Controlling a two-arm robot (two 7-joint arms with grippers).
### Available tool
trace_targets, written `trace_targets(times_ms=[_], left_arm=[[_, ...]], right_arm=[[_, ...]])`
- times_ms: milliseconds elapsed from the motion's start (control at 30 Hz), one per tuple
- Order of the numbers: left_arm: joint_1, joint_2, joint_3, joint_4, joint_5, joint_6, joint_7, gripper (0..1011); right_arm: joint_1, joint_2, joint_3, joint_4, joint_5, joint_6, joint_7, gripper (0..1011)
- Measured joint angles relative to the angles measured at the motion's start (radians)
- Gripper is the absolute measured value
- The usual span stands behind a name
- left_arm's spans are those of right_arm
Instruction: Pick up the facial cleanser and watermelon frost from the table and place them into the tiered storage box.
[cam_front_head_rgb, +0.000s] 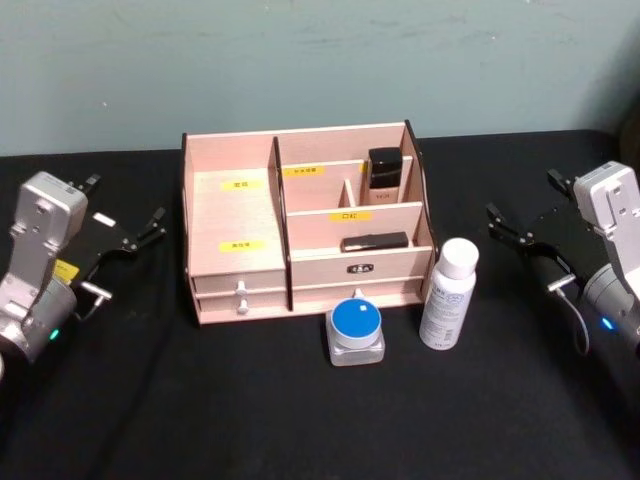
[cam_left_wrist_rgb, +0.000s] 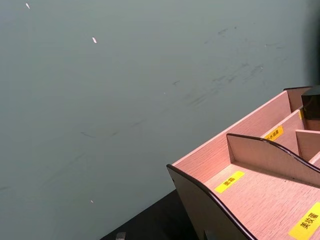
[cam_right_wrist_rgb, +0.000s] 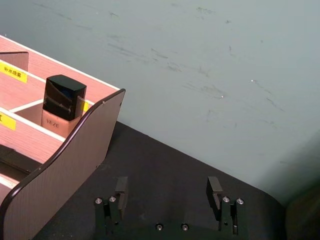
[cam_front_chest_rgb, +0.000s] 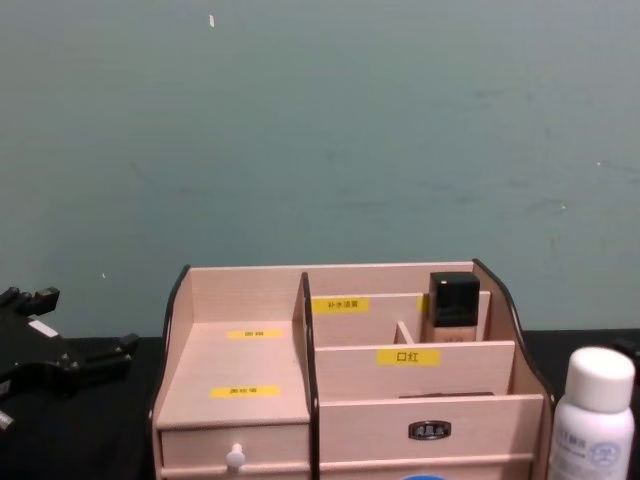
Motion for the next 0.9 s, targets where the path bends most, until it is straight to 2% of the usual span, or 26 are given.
trace_targets(times_ms=[200, 333, 533, 667, 767, 800, 900], left_arm=[[0.000, 0.000, 0.000, 0.000, 0.000, 0.000, 0.000, 1010], [0.000, 0.000, 0.000, 0.000, 0.000, 0.000, 0.000, 1010], [0.000, 0.000, 0.000, 0.000, 0.000, 0.000, 0.000, 1010], [0.000, 0.000, 0.000, 0.000, 0.000, 0.000, 0.000, 1010], [0.000, 0.000, 0.000, 0.000, 0.000, 0.000, 0.000, 1010], [0.000, 0.000, 0.000, 0.000, 0.000, 0.000, 0.000, 1010], [0.000, 0.000, 0.000, 0.000, 0.000, 0.000, 0.000, 1010]], right_arm=[[-0.002, -0.009, 0.014, 0.010, 0.005, 0.005, 0.020, 1002], [-0.023, 0.002, 0.032, -0.026, 0.012, 0.012, 0.033, 1002], [-0.091, 0.046, 0.082, -0.149, 0.043, 0.017, 0.054, 1002], [-0.159, 0.088, 0.134, -0.254, 0.074, 0.015, 0.069, 1002], [-0.194, 0.105, 0.159, -0.300, 0.093, 0.011, 0.076, 1002], [-0.225, 0.116, 0.180, -0.333, 0.109, 0.007, 0.081, 1002], [-0.271, 0.132, 0.208, -0.376, 0.136, 0.007, 0.089, 1002]])
